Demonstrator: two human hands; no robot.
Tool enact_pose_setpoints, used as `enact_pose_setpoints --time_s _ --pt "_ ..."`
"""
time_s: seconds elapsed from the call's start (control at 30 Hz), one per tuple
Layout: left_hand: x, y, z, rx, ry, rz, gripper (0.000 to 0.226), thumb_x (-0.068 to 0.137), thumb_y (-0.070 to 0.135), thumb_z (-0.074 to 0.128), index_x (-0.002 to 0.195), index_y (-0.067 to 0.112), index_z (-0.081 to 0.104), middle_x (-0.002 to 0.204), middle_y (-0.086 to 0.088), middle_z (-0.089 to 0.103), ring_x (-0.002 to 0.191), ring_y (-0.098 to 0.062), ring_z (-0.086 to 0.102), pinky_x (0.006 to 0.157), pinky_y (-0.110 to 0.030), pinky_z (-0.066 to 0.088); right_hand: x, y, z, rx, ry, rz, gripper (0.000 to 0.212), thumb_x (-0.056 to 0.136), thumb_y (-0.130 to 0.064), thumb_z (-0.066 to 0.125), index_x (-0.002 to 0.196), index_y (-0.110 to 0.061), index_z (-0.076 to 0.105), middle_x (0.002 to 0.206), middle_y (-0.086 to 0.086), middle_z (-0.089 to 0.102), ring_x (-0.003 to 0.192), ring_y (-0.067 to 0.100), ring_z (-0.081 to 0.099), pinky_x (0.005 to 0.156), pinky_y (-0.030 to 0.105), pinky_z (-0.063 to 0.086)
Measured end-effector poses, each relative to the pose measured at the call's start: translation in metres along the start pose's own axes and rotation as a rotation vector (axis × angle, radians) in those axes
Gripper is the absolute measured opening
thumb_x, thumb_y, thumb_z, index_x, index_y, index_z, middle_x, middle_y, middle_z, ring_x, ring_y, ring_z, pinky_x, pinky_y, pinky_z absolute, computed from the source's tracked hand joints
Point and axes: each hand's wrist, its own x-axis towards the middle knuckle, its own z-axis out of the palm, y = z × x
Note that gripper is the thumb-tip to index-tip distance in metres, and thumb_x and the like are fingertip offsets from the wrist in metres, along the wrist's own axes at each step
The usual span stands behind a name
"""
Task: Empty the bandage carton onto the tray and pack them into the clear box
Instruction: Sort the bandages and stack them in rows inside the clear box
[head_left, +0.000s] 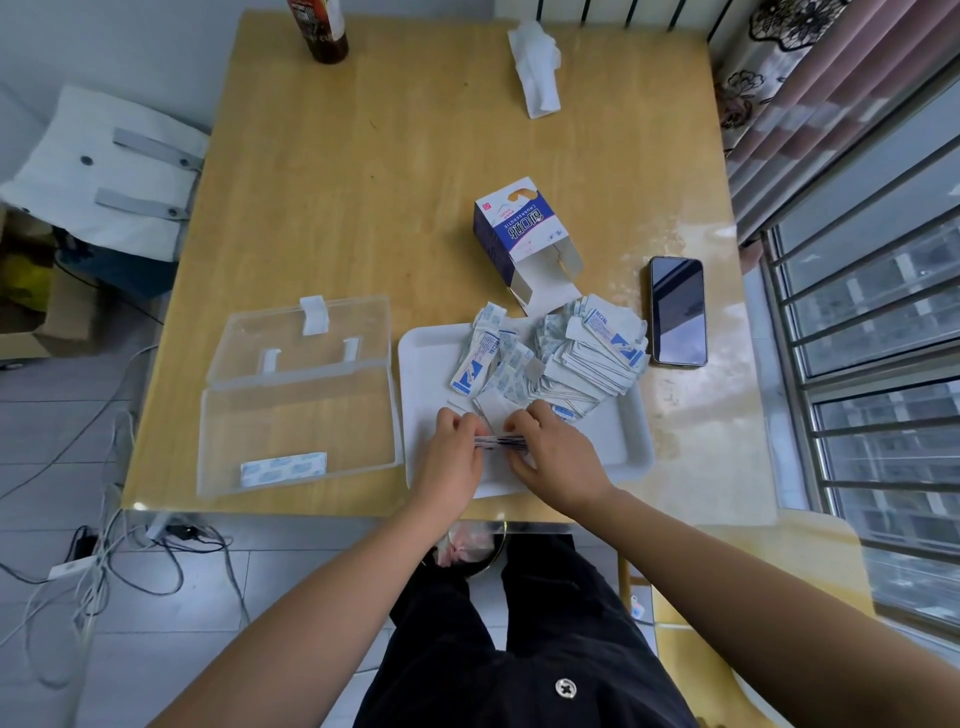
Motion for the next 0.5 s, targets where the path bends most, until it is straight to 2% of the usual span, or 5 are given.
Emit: enact_pose_setpoints --time_s 0.17,0.27,0.33,0.43,0.5 --pt "0.001 -0.002 -0.007 0.004 -0.027 0.018 0.018 0.095 0.014 0.047 0.113 0.013 0.052 0.108 -0.006 0.052 0.086 -0.026 0.058 0.07 -0.033 0.04 0.001 0.007 -0.006 -0.022 0.049 -0.132 0.032 0.089 -0.036 0.042 0.099 -0.017 0.065 0.094 0.002 0.057 0.081 0.024 0.054 0.066 0.035 0.044" --pt "0.0 -0.001 -0.009 -0.013 -0.042 0.043 0.015 0.096 0.018 0.047 0.11 0.014 0.05 0.092 -0.002 0.059 0.076 -0.023 0.056 0.064 -0.035 0.04 0.0 0.009 -0.003 -0.107 0.027 -0.174 0.033 0.093 -0.036 0.04 0.106 -0.017 0.063 0.096 0.002 0.057 0.085 0.025 0.052 0.07 0.035 0.043" --pt "0.0 0.0 -0.011 -0.066 -0.077 0.025 0.016 0.096 0.02 0.047 0.111 0.016 0.049 0.084 0.001 0.062 0.072 -0.021 0.057 0.063 -0.035 0.043 0.001 0.008 -0.001 -0.104 0.001 -0.186 0.028 0.09 -0.032 0.046 0.104 -0.014 0.062 0.092 0.004 0.057 0.082 0.026 0.052 0.069 0.034 0.041" --pt "0.001 0.0 -0.013 -0.282 -0.141 -0.04 0.013 0.095 0.02 0.048 0.108 0.023 0.047 0.09 -0.004 0.069 0.082 -0.022 0.065 0.073 -0.042 0.052 0.003 0.003 -0.008 -0.043 -0.063 -0.166 0.018 0.083 -0.022 0.059 0.095 -0.008 0.058 0.083 0.008 0.059 0.074 0.031 0.056 0.061 0.031 0.033" --pt "0.0 0.001 -0.016 -0.419 -0.169 -0.087 0.01 0.095 0.02 0.049 0.103 0.026 0.048 0.091 -0.003 0.069 0.079 -0.019 0.064 0.073 -0.039 0.051 0.004 -0.001 -0.015 -0.016 -0.094 -0.116 0.019 0.084 -0.019 0.06 0.097 -0.006 0.055 0.082 0.012 0.062 0.073 0.035 0.057 0.057 0.03 0.028"
